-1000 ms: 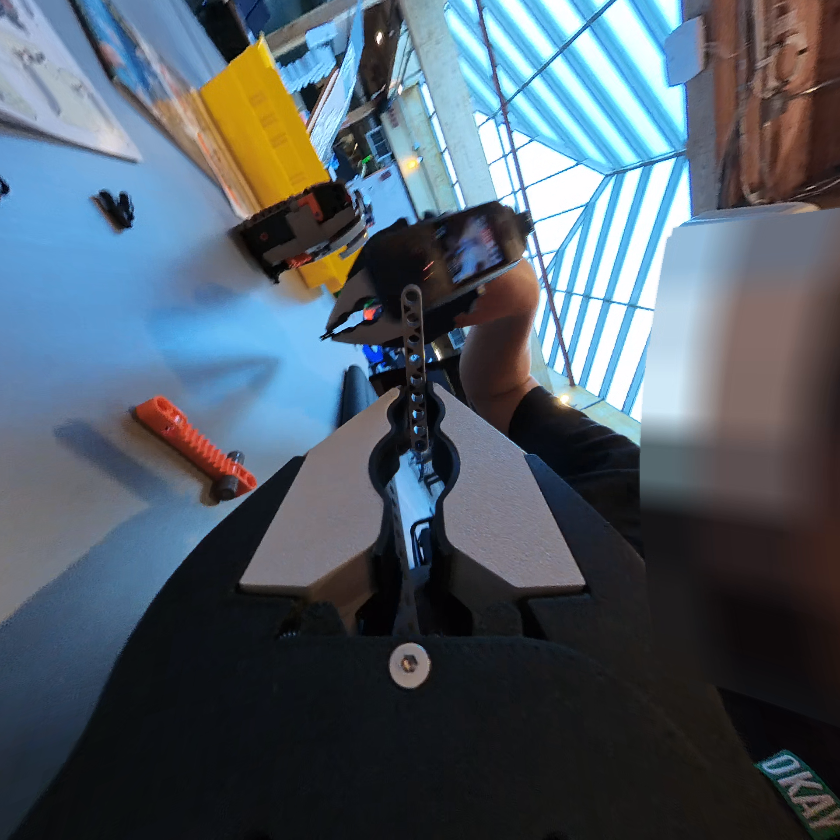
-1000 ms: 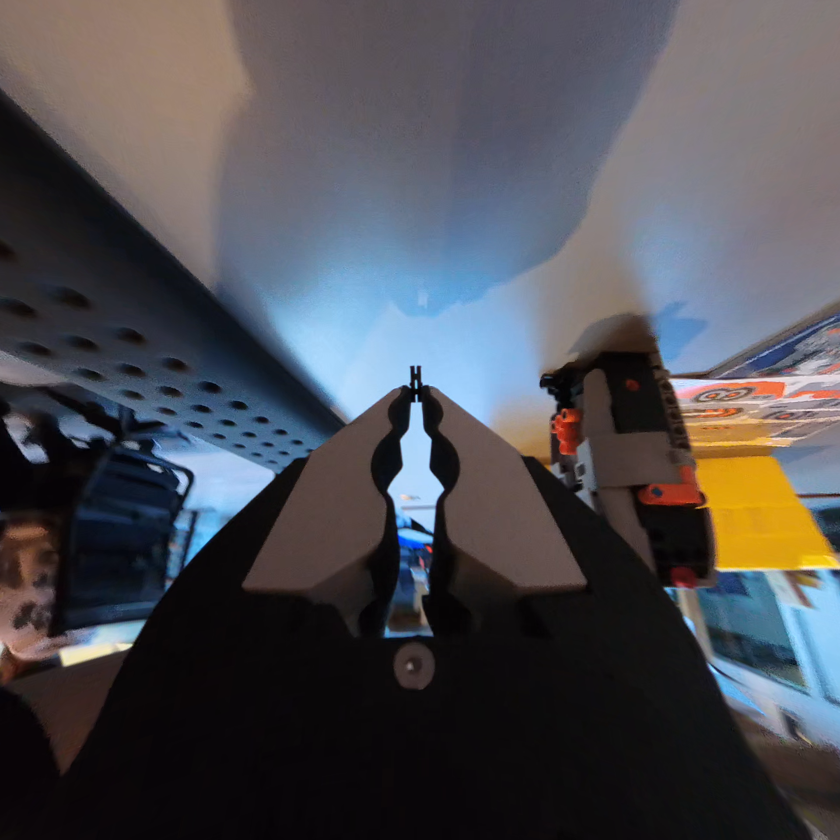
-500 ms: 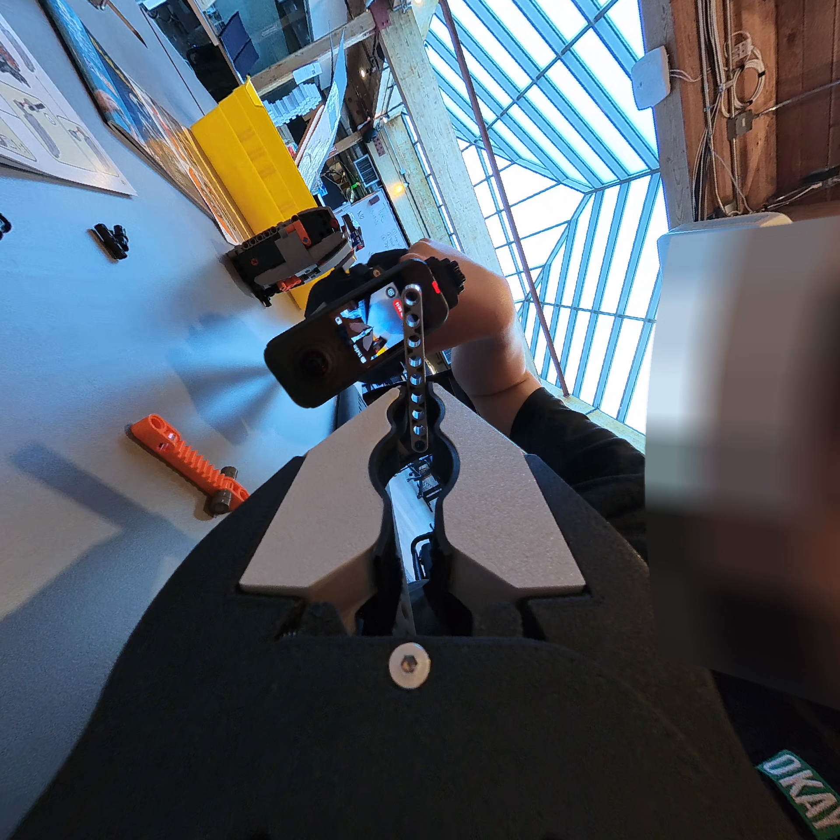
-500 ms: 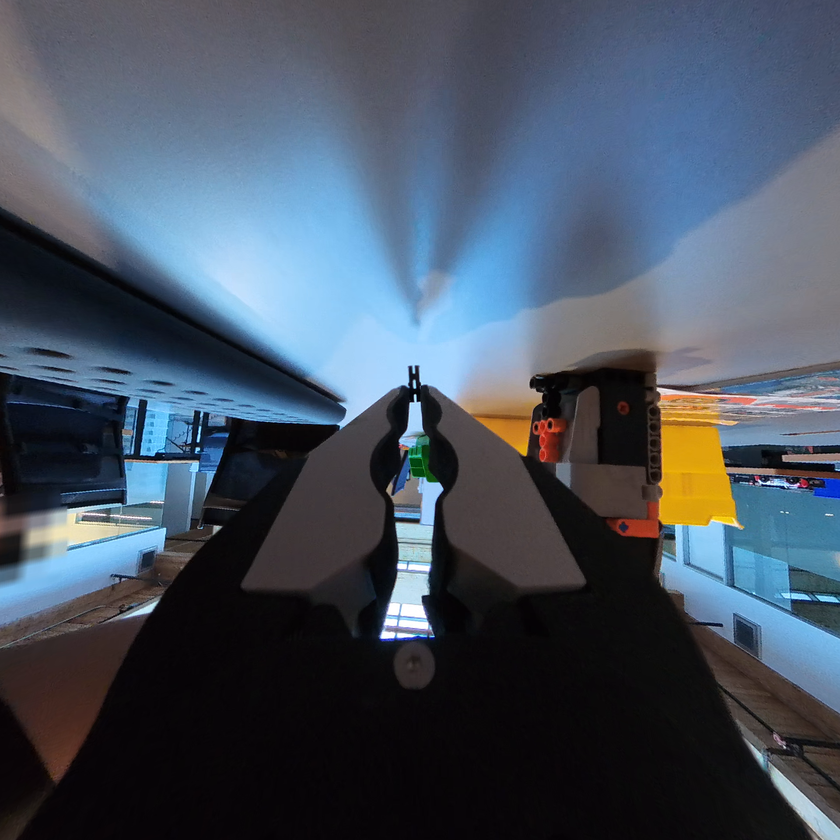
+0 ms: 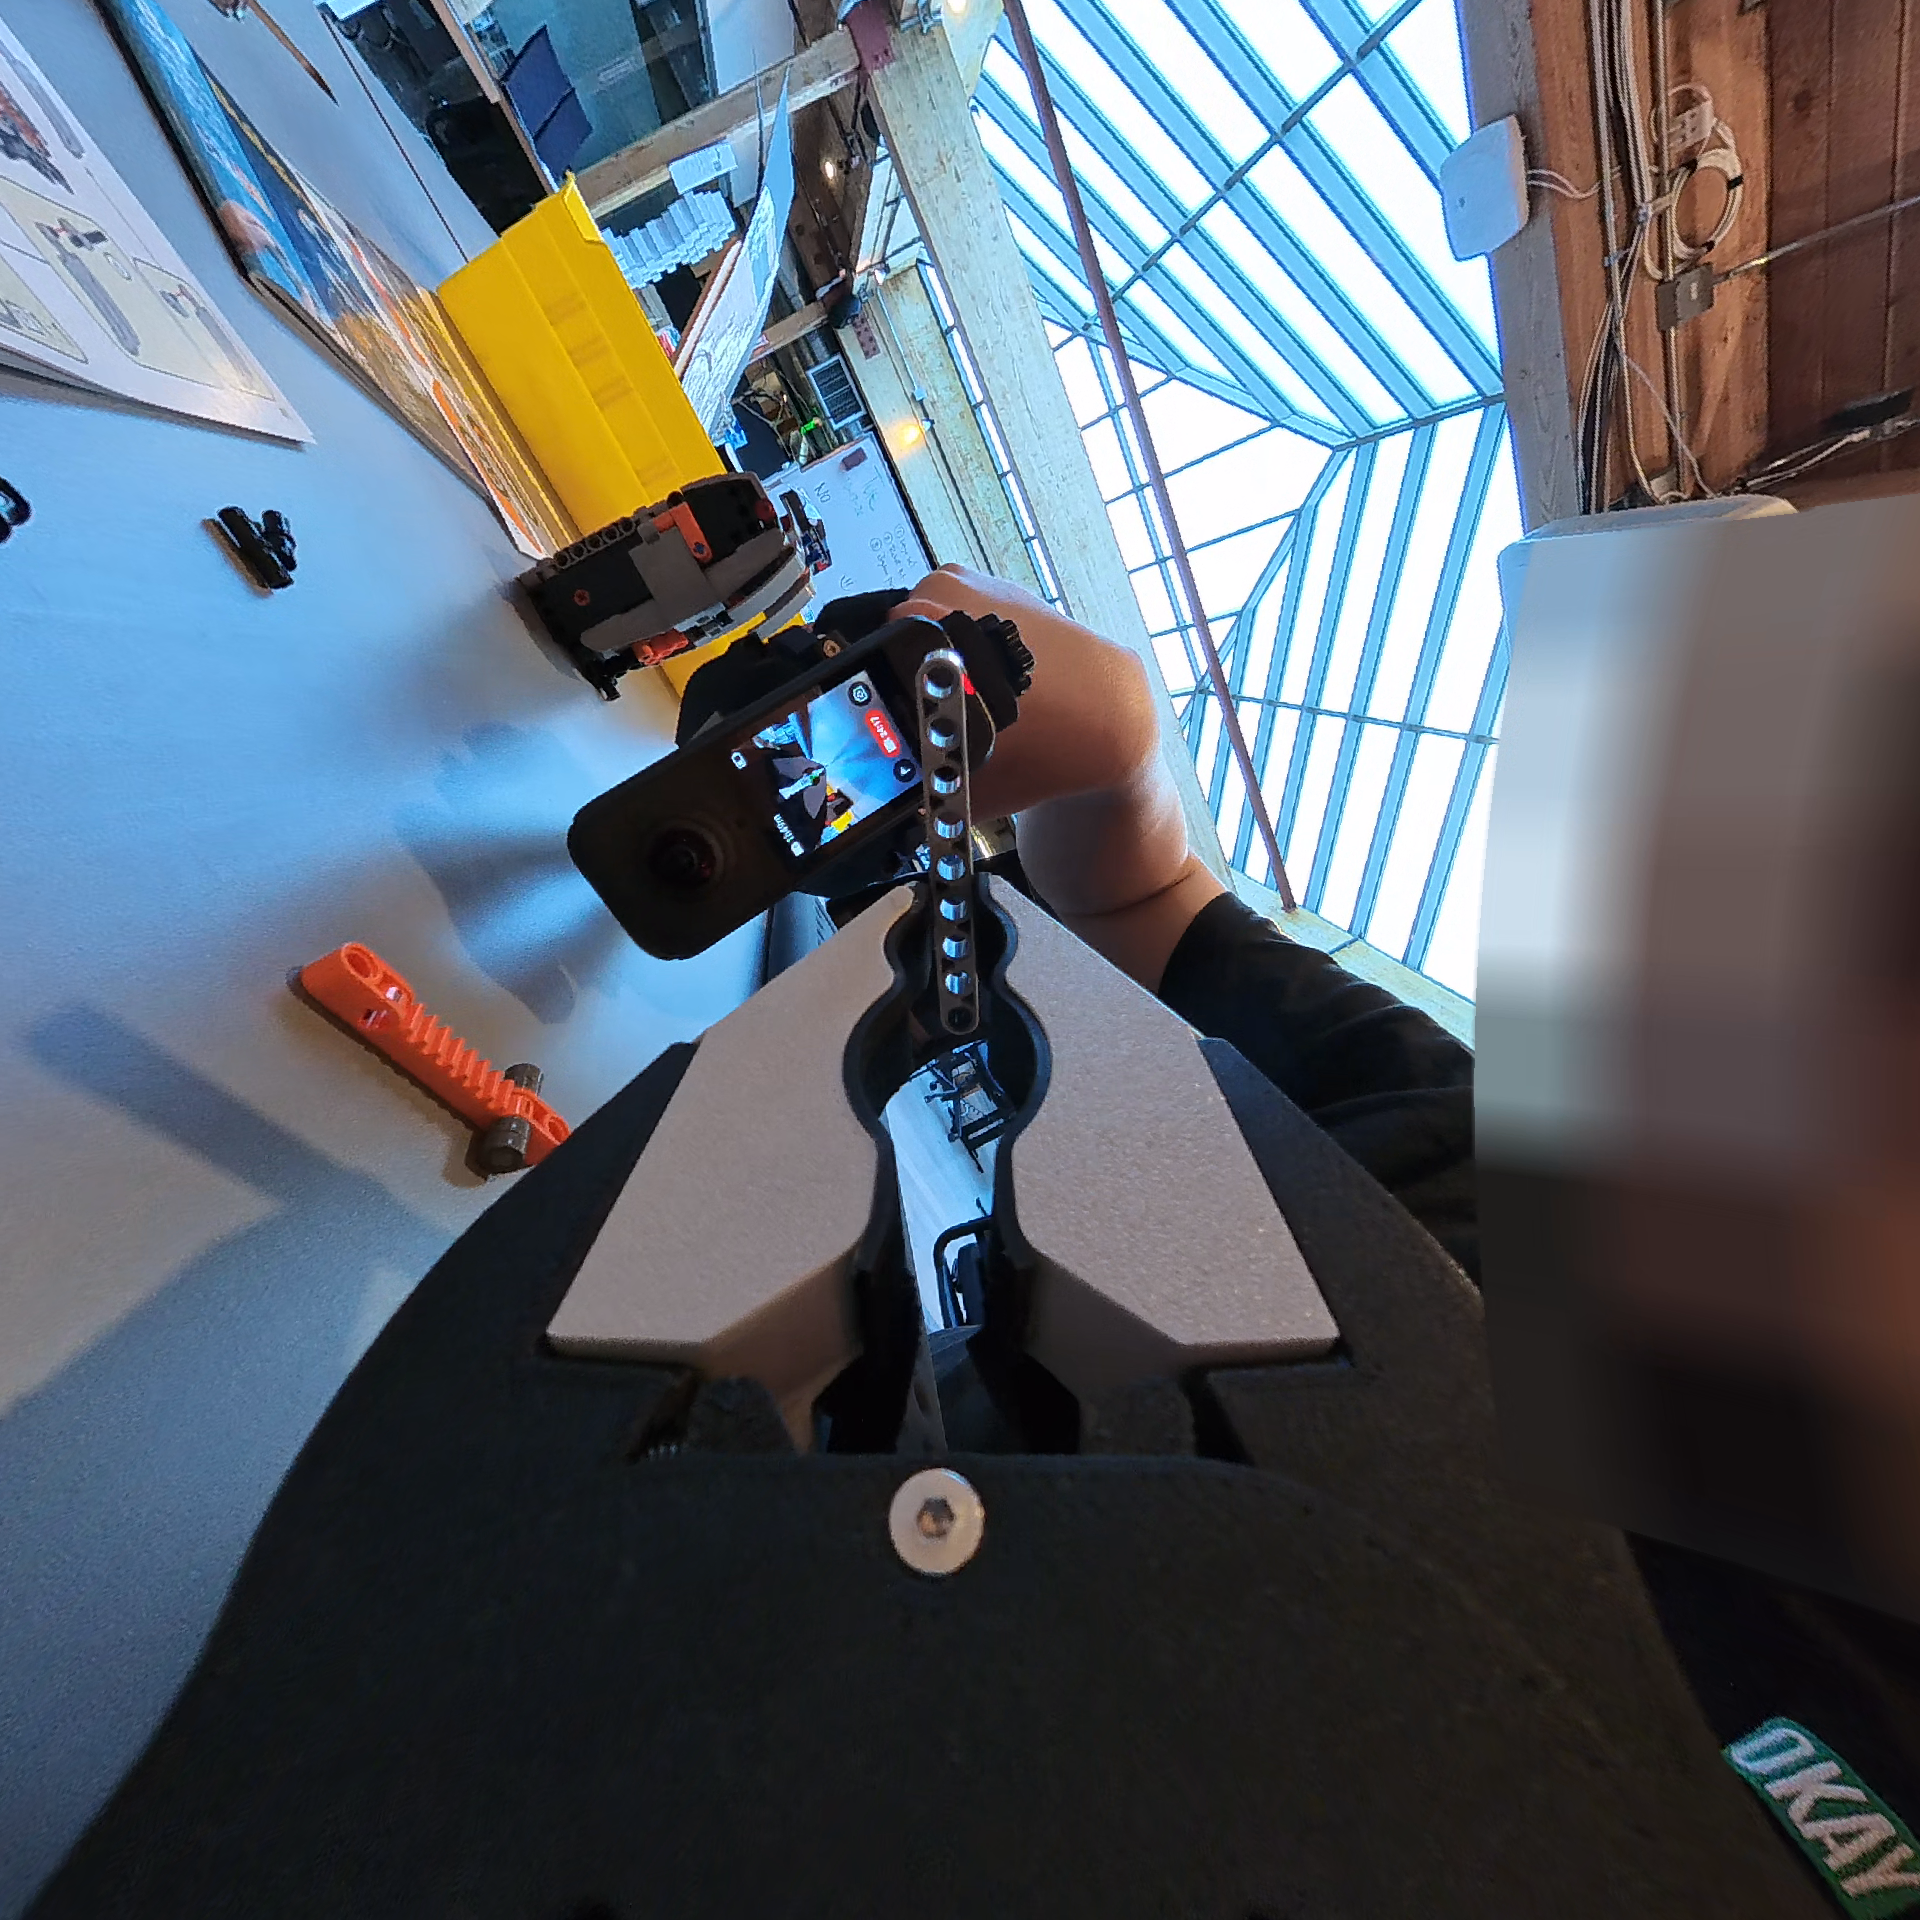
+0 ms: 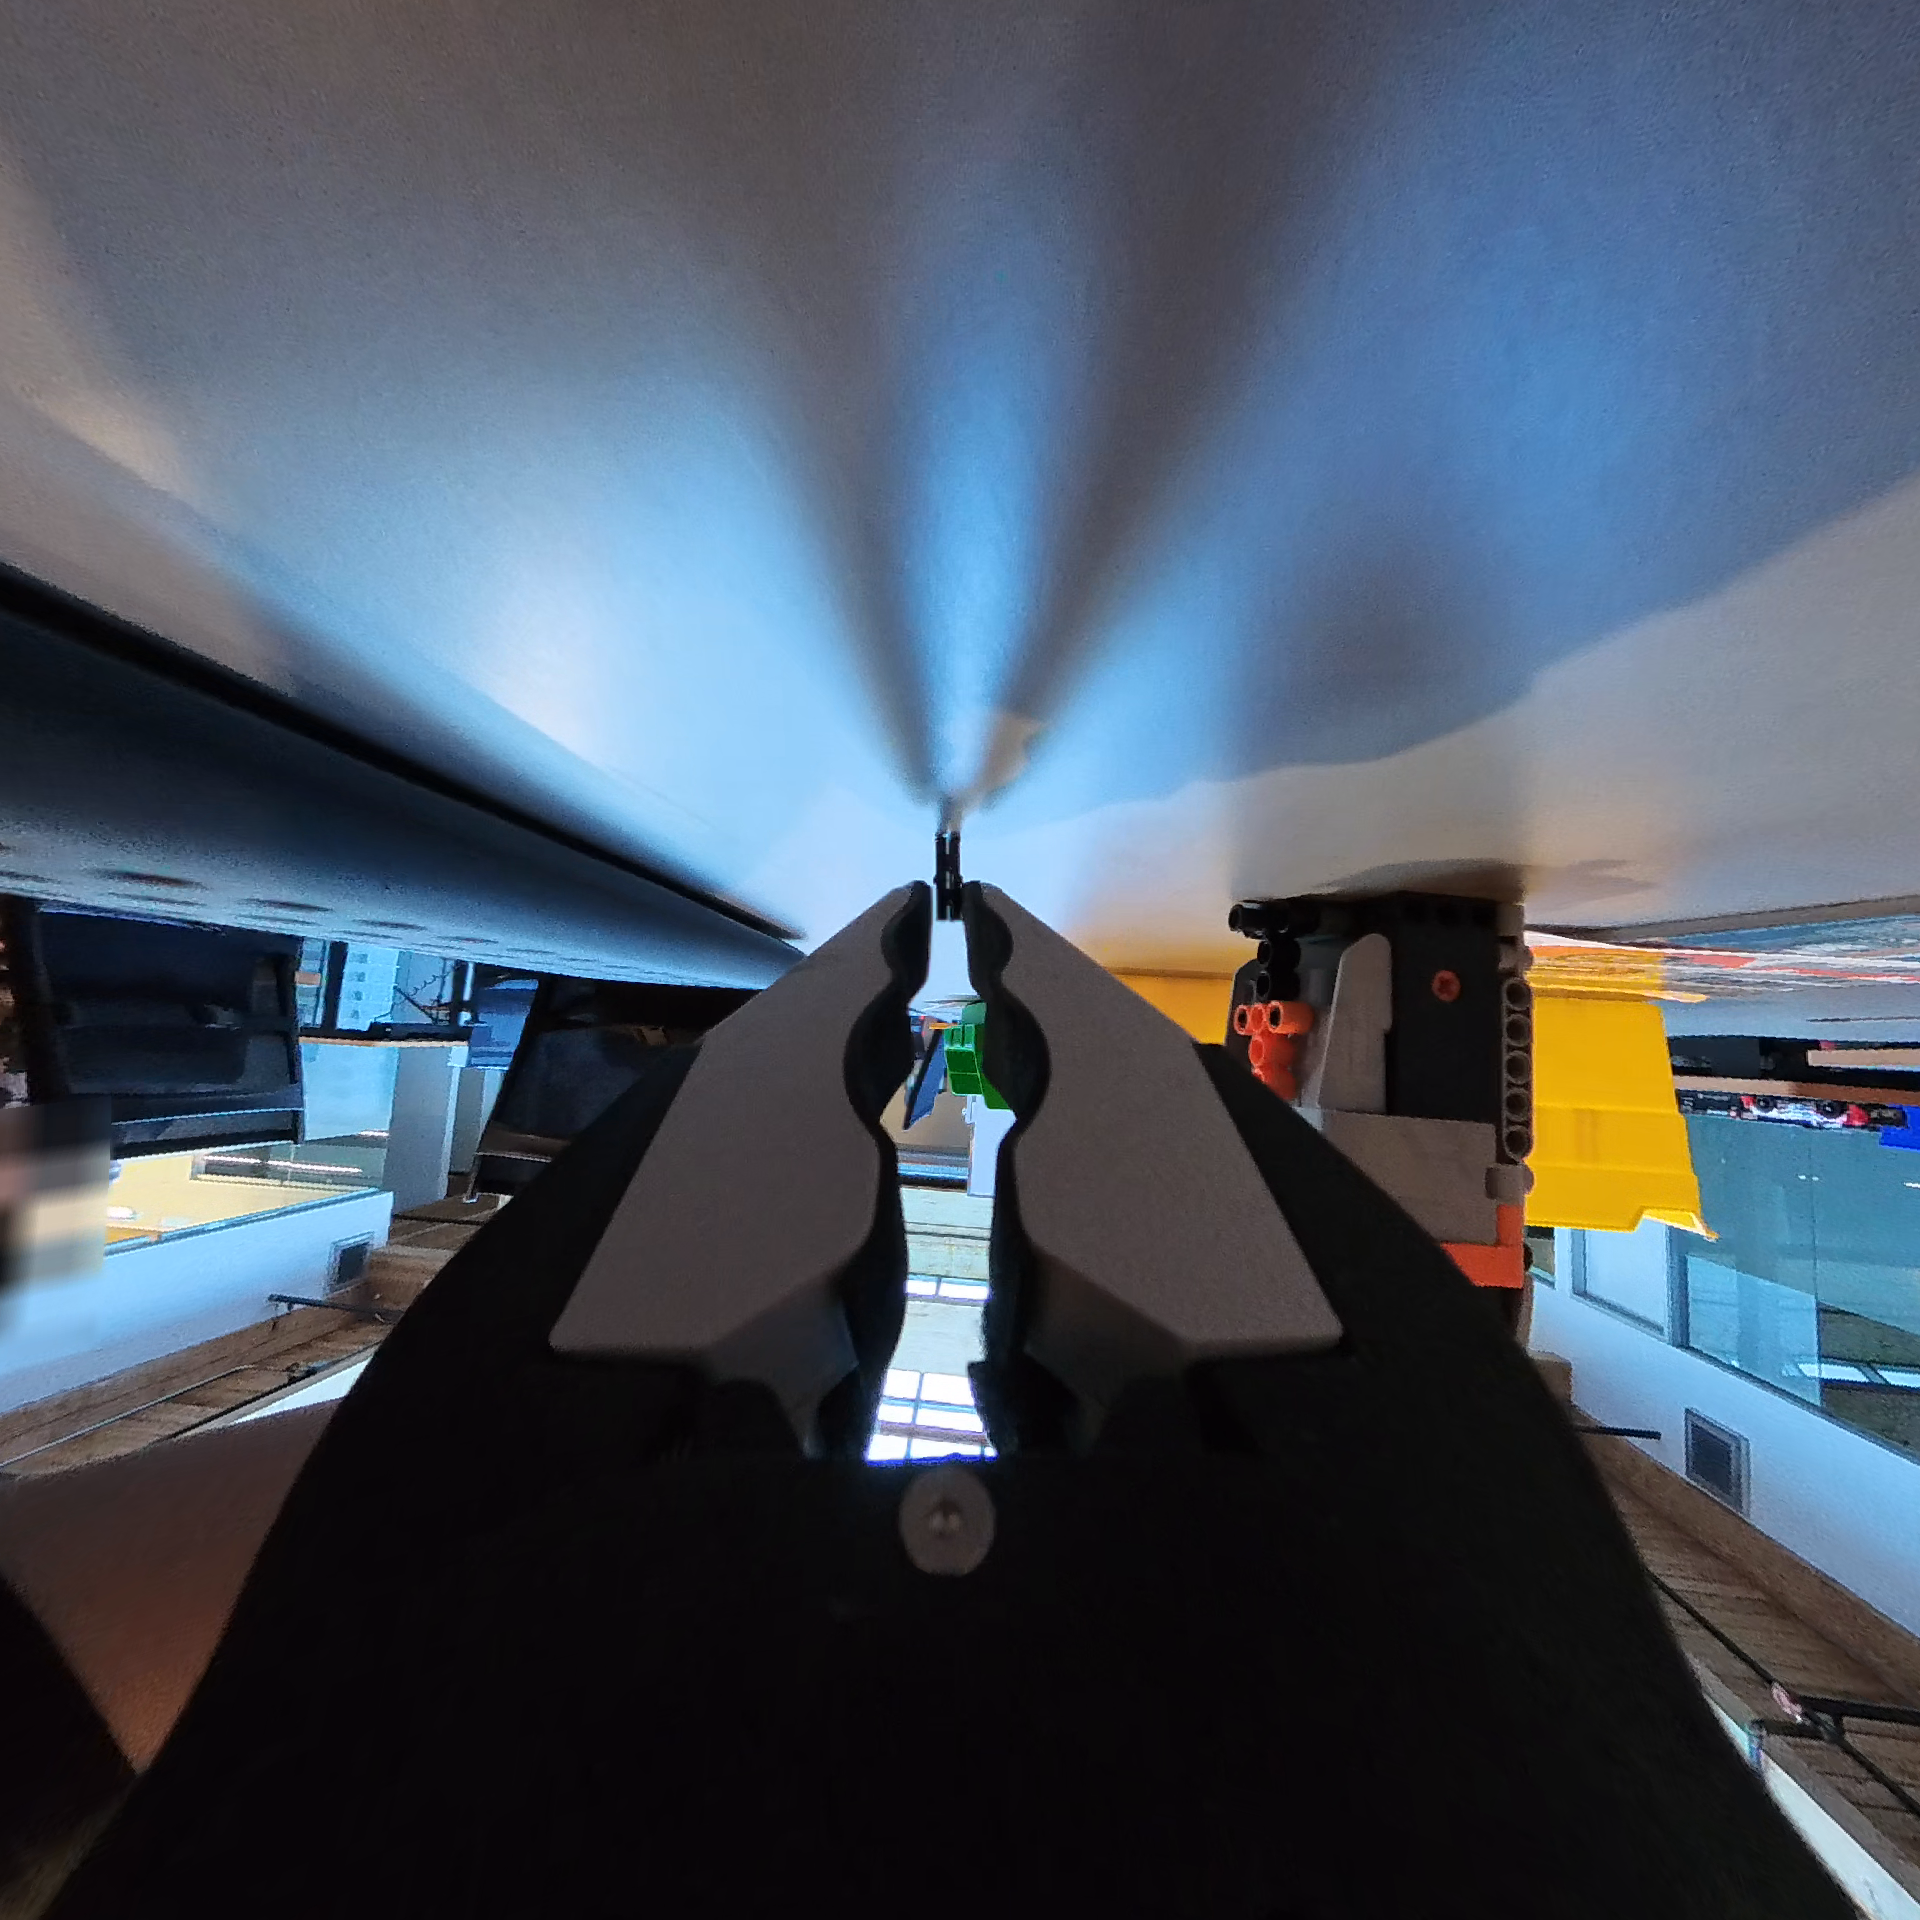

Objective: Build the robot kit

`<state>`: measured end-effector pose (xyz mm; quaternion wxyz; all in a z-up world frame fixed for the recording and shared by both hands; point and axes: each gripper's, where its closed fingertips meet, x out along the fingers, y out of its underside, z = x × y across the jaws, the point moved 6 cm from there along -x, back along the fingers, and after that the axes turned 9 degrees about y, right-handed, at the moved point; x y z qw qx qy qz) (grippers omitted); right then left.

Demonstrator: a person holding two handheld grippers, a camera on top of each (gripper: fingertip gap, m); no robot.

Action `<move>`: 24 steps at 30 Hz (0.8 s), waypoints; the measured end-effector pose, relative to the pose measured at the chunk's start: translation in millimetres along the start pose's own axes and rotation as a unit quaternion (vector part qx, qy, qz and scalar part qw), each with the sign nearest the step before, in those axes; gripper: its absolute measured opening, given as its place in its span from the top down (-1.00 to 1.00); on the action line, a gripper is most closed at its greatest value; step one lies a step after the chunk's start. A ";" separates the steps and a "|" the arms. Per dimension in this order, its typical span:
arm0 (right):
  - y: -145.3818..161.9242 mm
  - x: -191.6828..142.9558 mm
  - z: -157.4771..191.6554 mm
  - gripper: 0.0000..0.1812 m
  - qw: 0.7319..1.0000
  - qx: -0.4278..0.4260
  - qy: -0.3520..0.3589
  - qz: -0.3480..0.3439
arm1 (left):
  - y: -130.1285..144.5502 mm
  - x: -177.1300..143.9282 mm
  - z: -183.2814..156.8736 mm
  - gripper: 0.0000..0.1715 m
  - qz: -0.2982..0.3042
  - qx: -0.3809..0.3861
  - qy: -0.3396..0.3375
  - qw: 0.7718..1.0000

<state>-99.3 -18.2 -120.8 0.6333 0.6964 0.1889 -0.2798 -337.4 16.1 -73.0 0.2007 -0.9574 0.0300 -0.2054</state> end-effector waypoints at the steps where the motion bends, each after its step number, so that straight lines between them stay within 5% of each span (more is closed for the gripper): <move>1: -0.5 -0.2 -0.4 0.96 1.000 0.001 0.001 0.000 | 0.0 0.0 0.0 0.97 0.000 0.001 0.000 1.000; 16: 3.5 -11.1 -0.6 0.84 0.999 -0.002 -0.010 -0.031 | 0.9 0.6 -0.8 0.97 0.003 -0.002 0.005 1.000; 20: 16.8 -41.3 -4.6 0.84 0.980 0.050 -0.034 -0.190 | 0.5 0.2 -1.1 0.97 0.001 -0.004 0.008 1.000; 24: 41.4 -45.2 -10.5 0.84 0.910 0.123 0.007 -0.396 | 1.5 1.3 -1.4 0.96 0.005 -0.007 0.011 1.000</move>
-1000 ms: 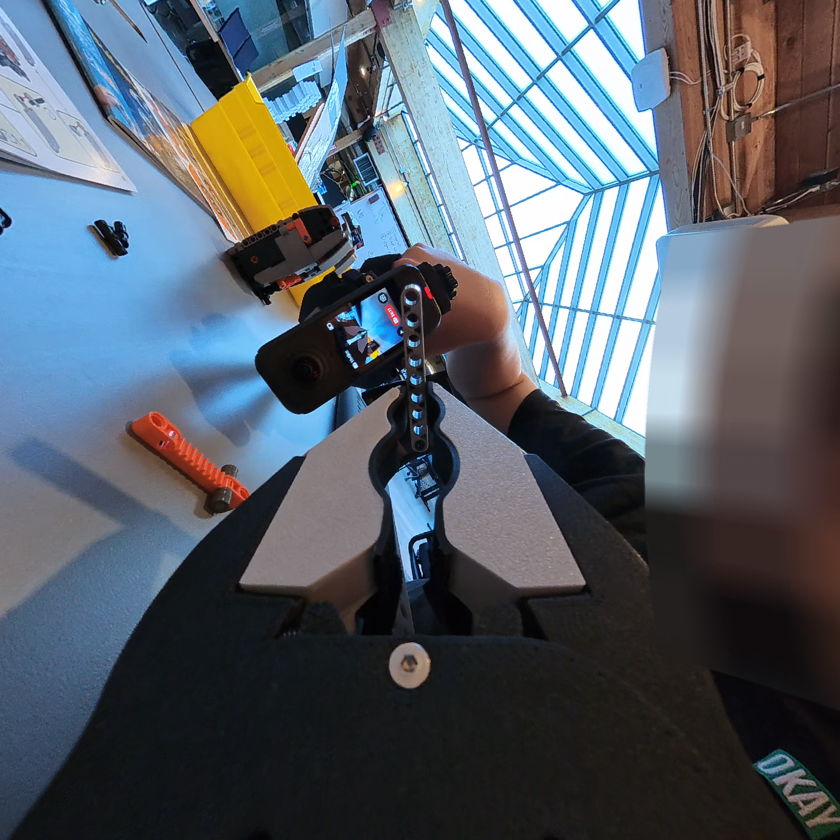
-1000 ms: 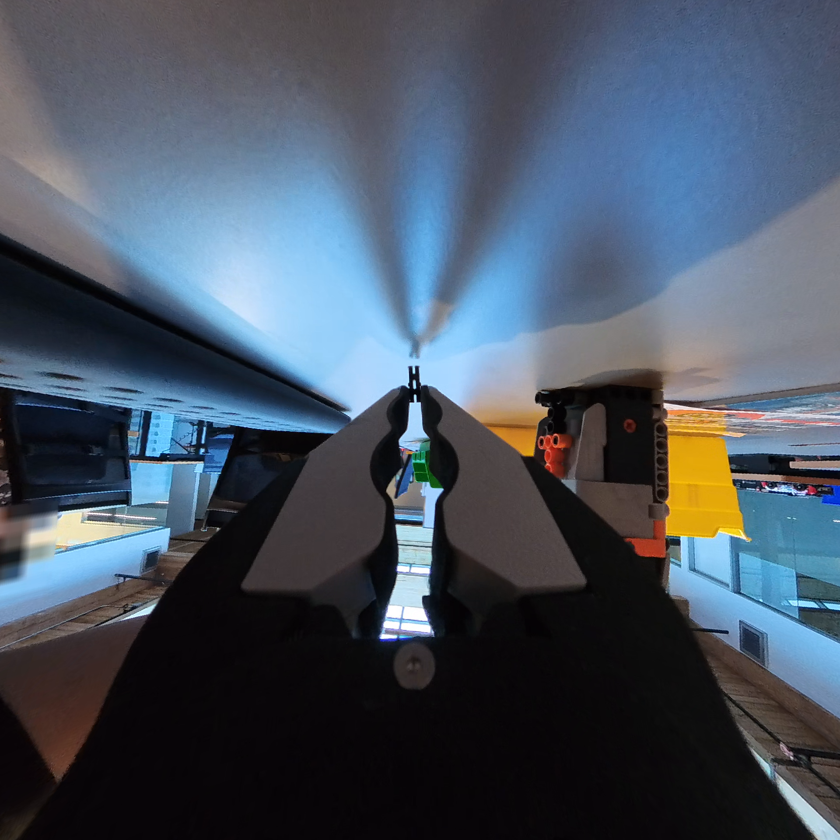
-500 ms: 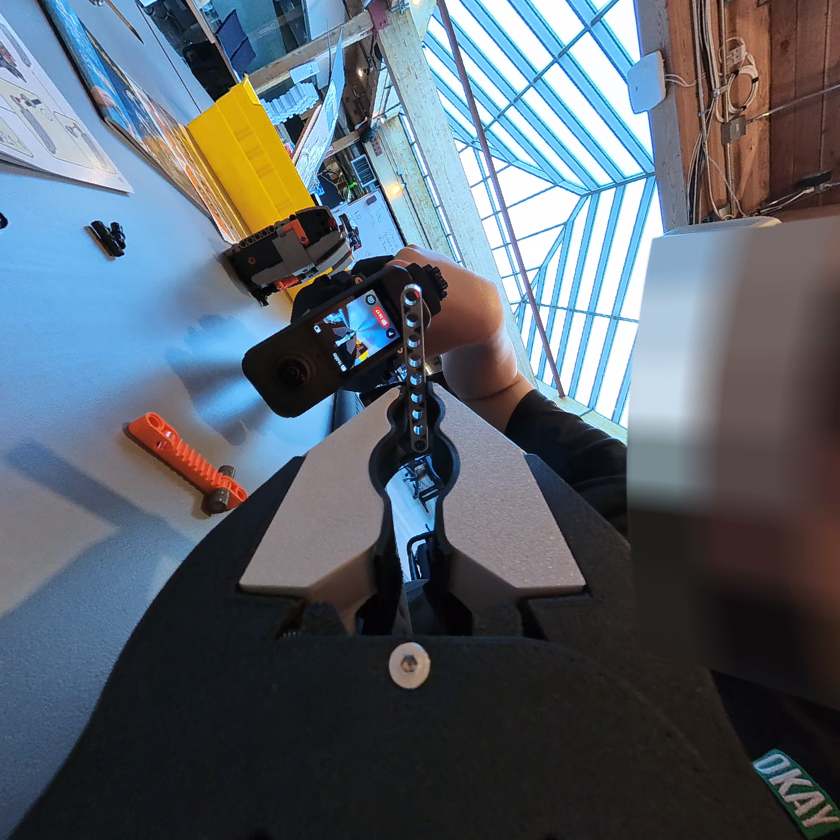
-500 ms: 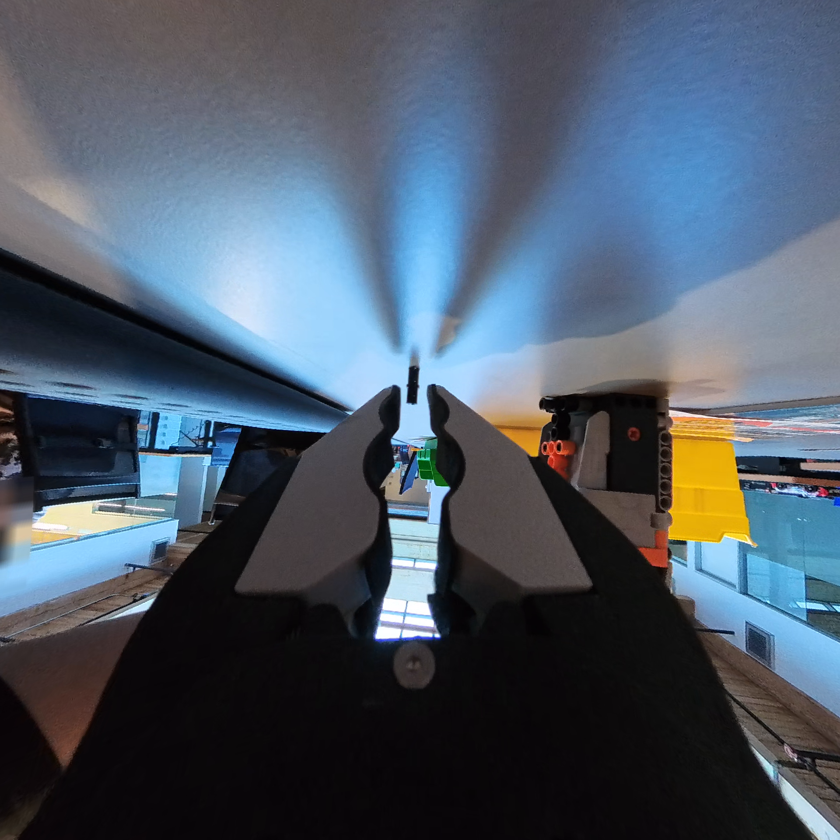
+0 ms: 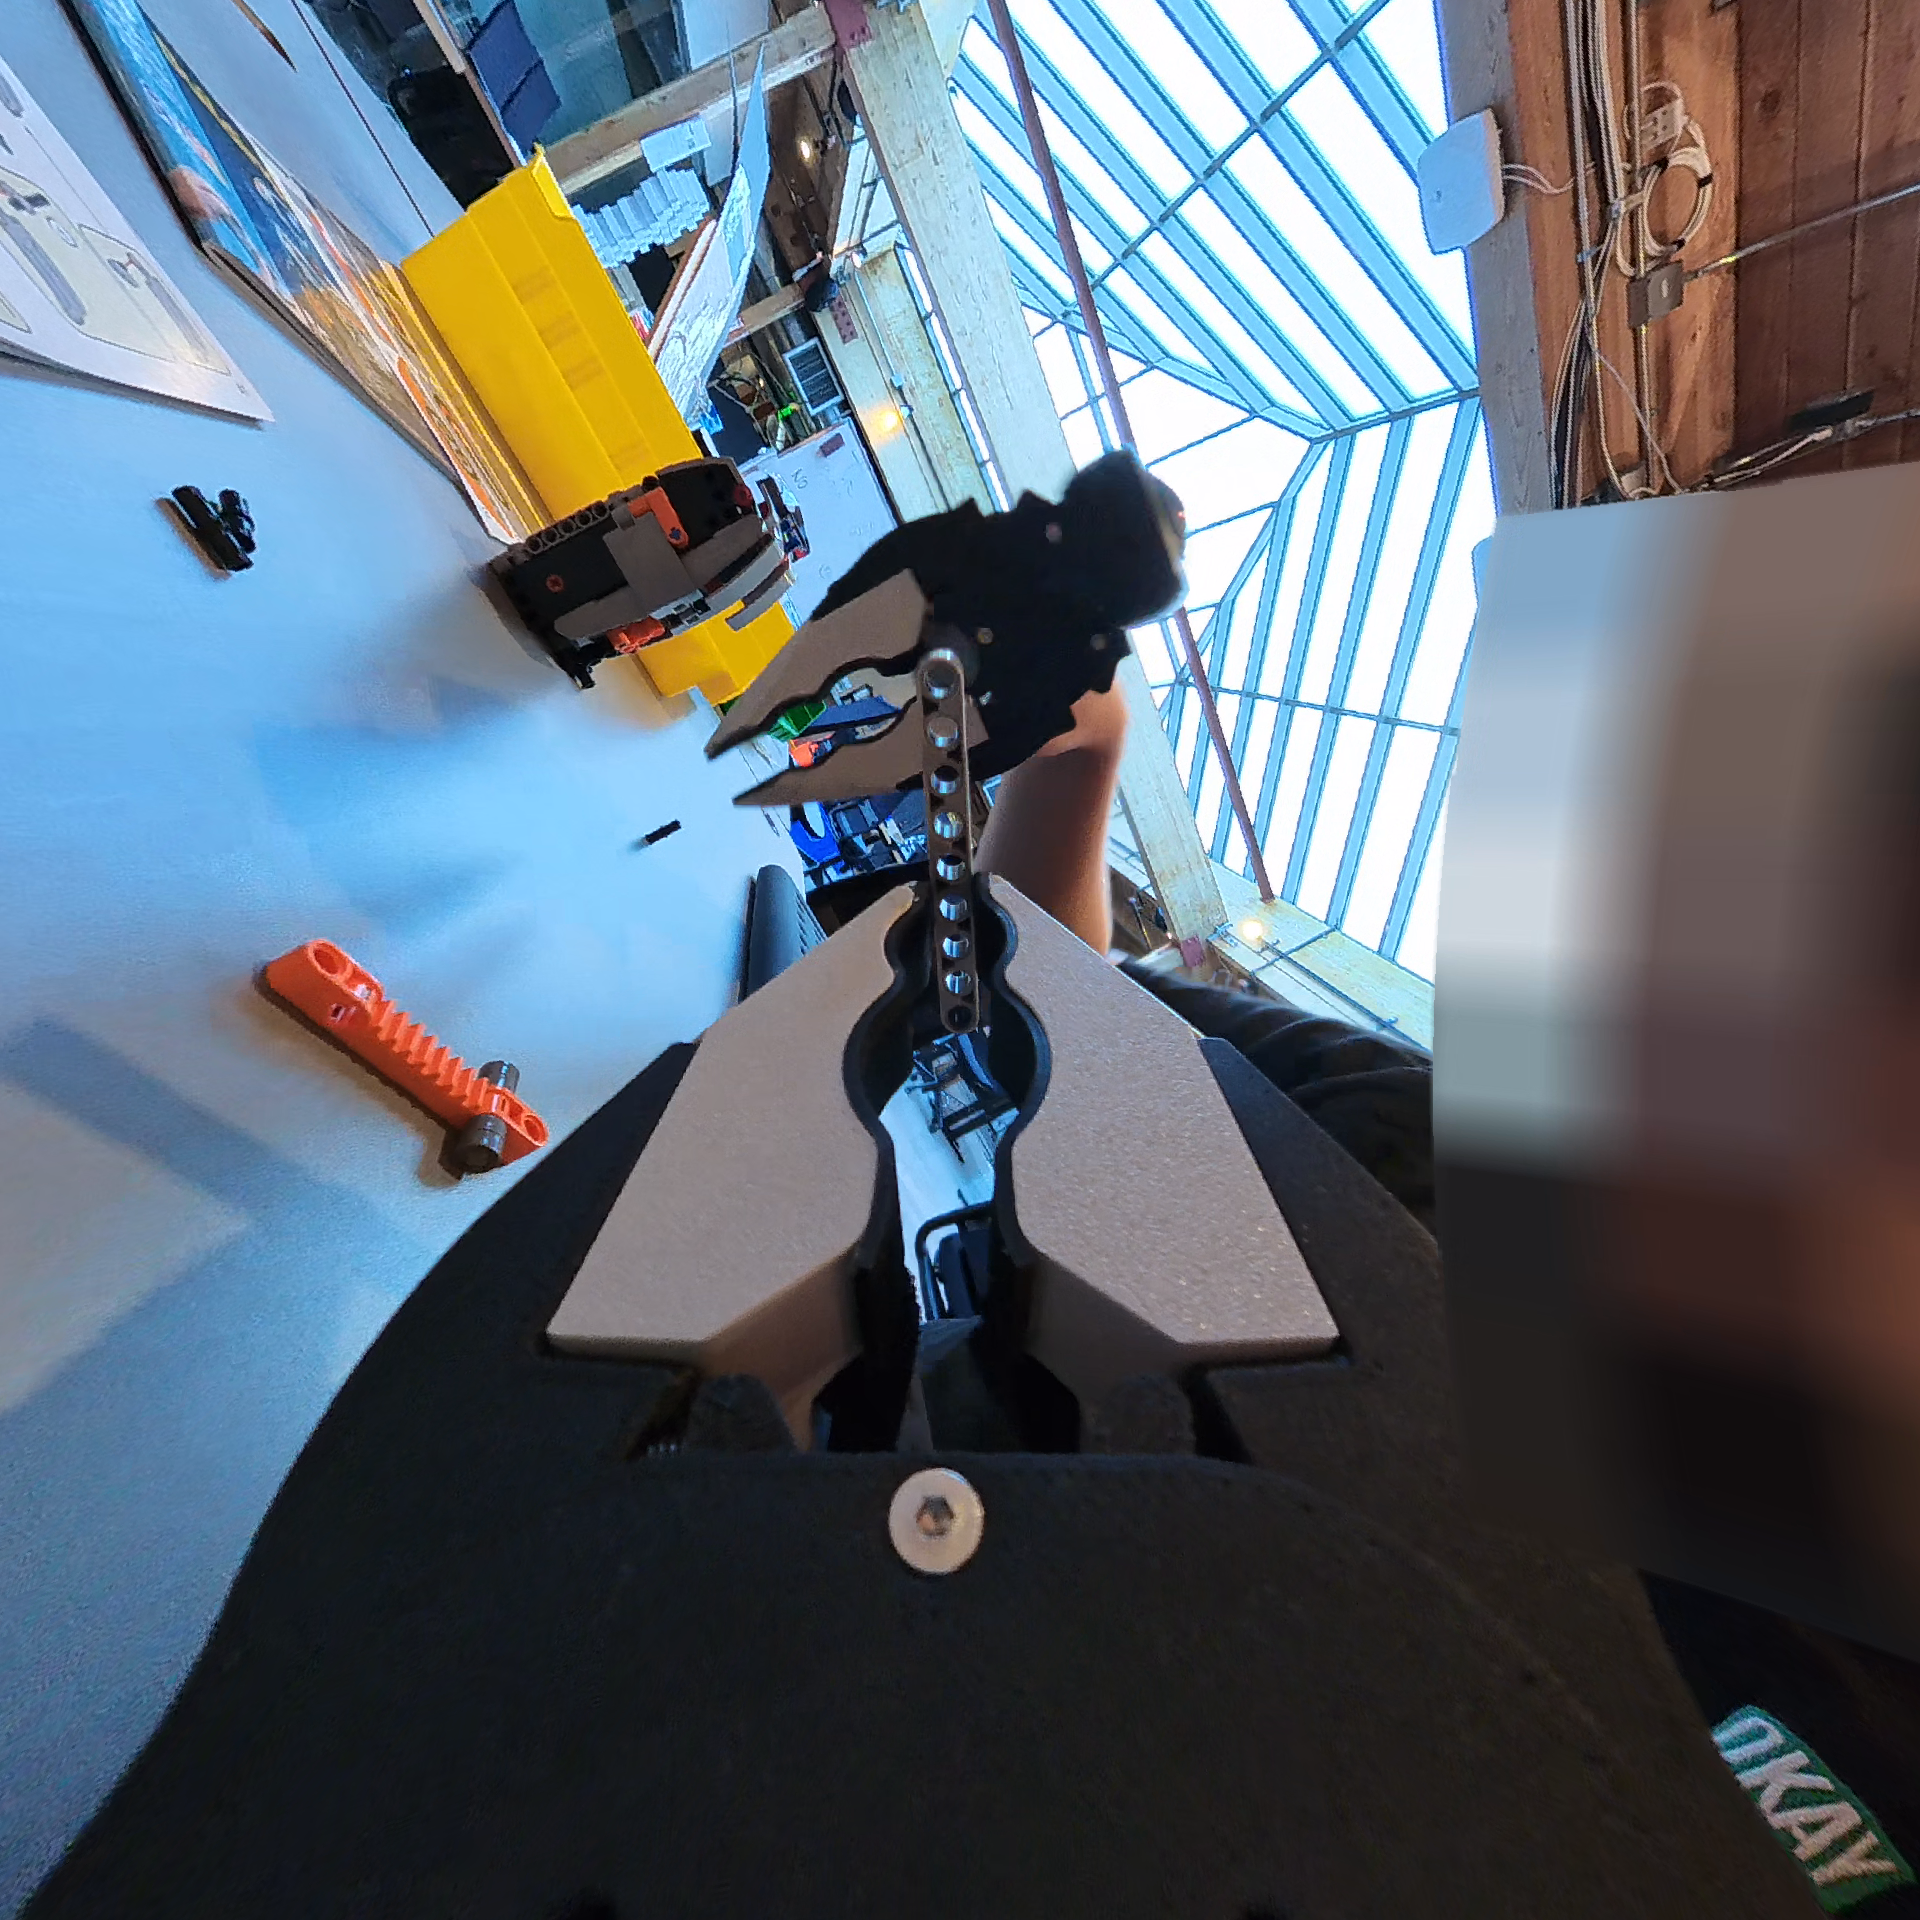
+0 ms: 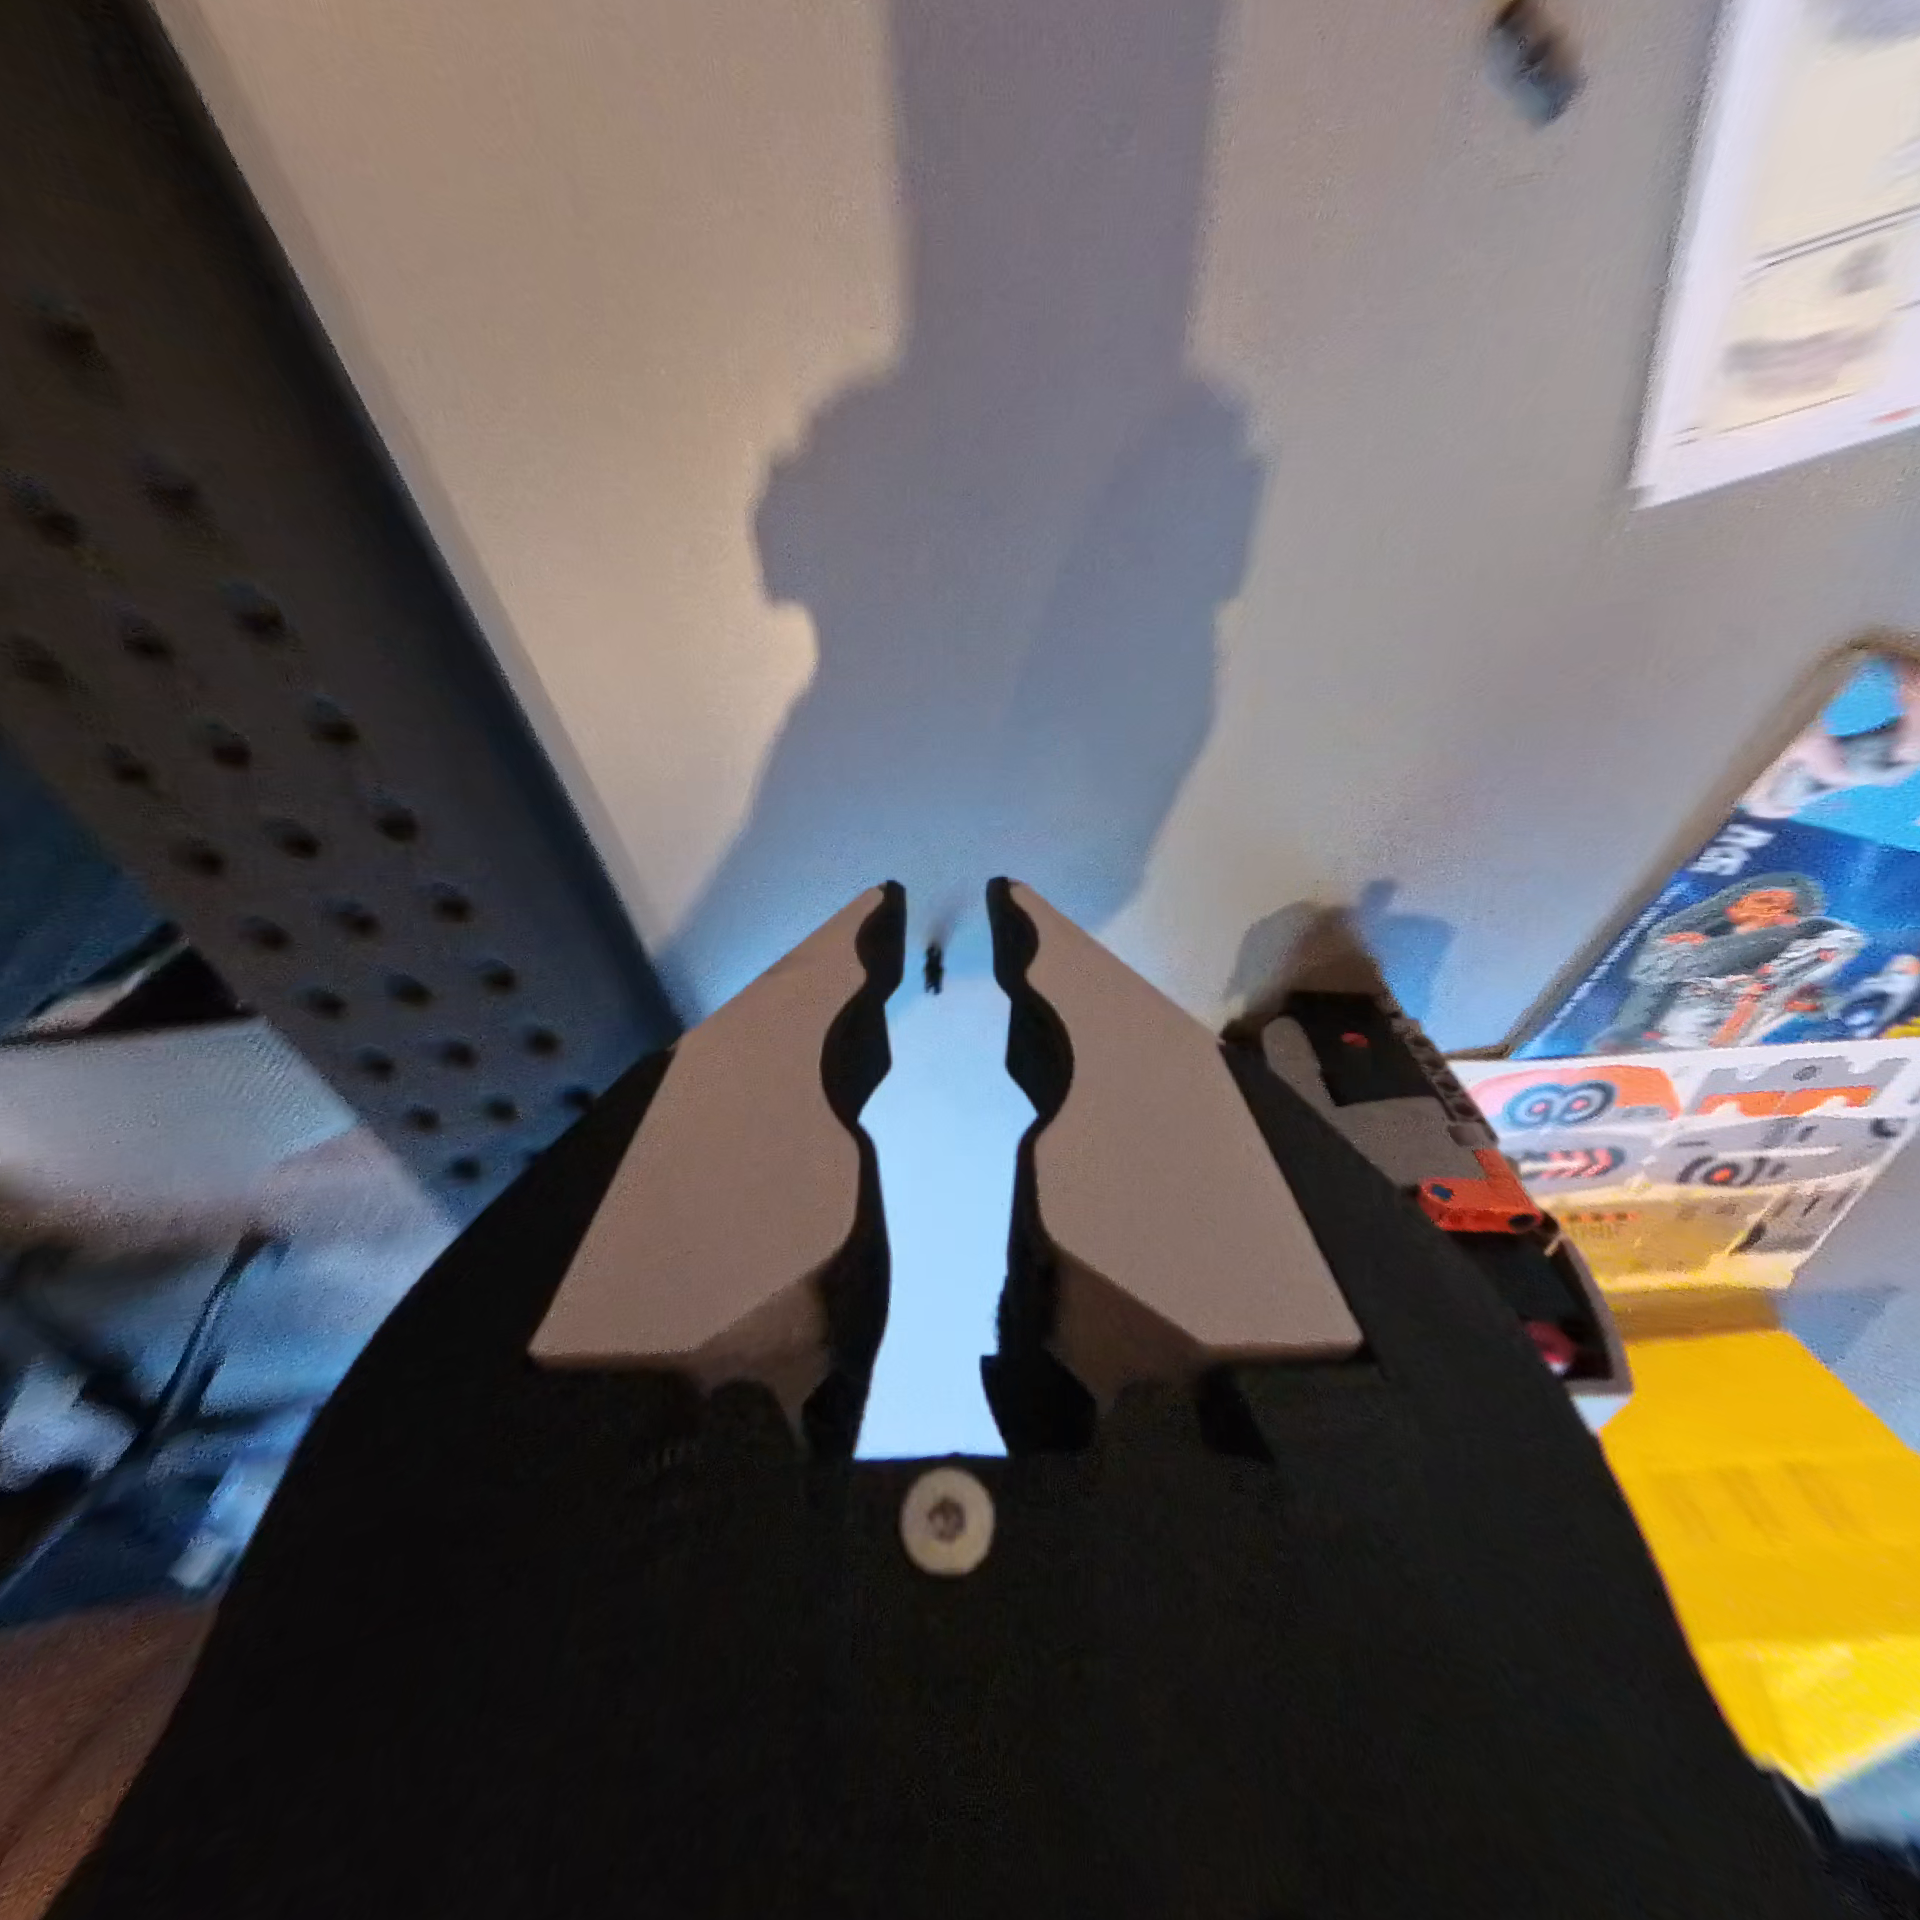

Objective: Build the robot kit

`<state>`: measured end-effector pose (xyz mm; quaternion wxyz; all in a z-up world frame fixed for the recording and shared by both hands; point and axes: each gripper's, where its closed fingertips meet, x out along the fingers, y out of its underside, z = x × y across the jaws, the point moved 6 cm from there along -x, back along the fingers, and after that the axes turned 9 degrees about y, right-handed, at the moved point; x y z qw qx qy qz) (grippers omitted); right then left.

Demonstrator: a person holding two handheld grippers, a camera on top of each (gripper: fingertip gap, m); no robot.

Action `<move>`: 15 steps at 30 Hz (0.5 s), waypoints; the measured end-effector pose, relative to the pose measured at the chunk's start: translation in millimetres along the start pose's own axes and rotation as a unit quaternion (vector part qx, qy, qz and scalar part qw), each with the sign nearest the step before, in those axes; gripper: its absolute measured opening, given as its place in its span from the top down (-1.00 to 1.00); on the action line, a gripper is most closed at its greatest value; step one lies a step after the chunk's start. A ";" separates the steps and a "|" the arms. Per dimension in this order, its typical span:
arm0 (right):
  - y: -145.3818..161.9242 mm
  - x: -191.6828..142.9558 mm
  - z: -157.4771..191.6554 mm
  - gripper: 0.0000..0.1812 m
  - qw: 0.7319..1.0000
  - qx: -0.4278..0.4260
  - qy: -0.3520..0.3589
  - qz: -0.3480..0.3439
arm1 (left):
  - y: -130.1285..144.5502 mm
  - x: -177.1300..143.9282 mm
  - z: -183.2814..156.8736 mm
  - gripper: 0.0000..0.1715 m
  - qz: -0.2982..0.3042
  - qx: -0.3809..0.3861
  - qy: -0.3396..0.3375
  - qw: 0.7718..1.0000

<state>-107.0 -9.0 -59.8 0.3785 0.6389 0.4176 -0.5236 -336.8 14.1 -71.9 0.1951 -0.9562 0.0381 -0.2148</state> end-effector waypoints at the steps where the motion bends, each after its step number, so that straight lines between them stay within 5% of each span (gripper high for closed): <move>1: 8.0 -1.5 0.0 0.84 0.999 0.003 0.018 -0.050 | 0.3 0.4 0.0 0.96 0.002 -0.001 0.001 1.000; 4: 34.8 -0.3 10.4 0.88 0.984 0.004 0.048 -0.170 | -0.1 0.5 -0.4 0.97 0.000 -0.002 0.003 1.000; 7: 58.0 7.0 16.7 0.92 0.975 0.023 0.067 -0.211 | -0.3 0.1 -1.1 0.97 -0.002 -0.002 0.005 1.000; 15: 69.4 28.3 16.5 0.86 0.982 0.020 0.065 -0.179 | -0.2 -0.7 -2.4 0.96 -0.005 0.002 0.006 1.000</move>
